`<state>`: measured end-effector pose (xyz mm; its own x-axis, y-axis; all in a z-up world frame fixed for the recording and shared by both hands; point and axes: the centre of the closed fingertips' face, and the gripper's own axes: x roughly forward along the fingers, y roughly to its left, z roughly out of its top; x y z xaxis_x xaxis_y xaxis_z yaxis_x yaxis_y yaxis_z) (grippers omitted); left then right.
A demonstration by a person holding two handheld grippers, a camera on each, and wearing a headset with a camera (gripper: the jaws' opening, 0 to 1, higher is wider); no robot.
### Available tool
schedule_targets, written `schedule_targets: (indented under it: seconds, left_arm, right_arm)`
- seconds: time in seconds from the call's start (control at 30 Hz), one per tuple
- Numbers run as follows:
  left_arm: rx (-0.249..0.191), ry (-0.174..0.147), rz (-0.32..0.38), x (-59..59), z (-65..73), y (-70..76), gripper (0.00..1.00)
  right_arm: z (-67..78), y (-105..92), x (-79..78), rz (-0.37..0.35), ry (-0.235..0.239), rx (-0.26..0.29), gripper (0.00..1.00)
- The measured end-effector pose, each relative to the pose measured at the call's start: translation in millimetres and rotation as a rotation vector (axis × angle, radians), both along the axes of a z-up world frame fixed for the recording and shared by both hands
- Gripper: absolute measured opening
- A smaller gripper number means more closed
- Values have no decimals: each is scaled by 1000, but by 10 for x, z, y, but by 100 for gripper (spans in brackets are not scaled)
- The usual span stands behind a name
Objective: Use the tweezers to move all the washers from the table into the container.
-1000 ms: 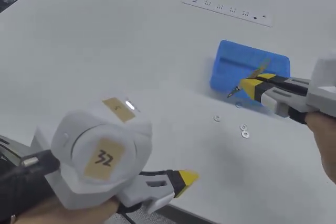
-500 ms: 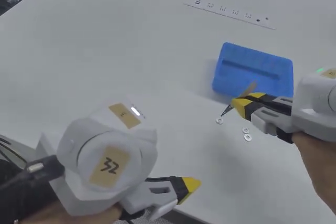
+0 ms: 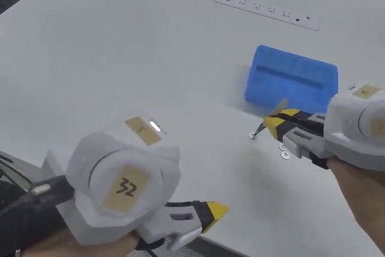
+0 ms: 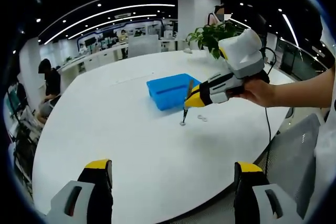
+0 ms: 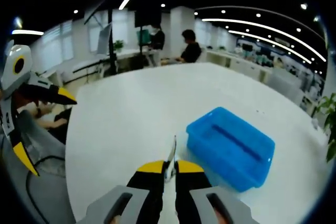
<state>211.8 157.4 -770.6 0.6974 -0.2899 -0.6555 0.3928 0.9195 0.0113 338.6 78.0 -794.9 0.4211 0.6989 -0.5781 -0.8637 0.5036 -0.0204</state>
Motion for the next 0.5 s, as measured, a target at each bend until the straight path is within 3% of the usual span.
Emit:
schedule_targets:
  seconds: [0.13,0.3,0.5]
  left_arm:
    - [2,4,-1,-8,-9,0,99]
    - [18,22,-8,-33,-60,4,99]
    - [15,17,-6,-33,-48,0,99]
  right_arm:
    - [-1,-8,9,-6,-10,2,3]
    - [-5,-14,33,-22,12,22,3]
    - [3,12,32,-20,16,29,3]
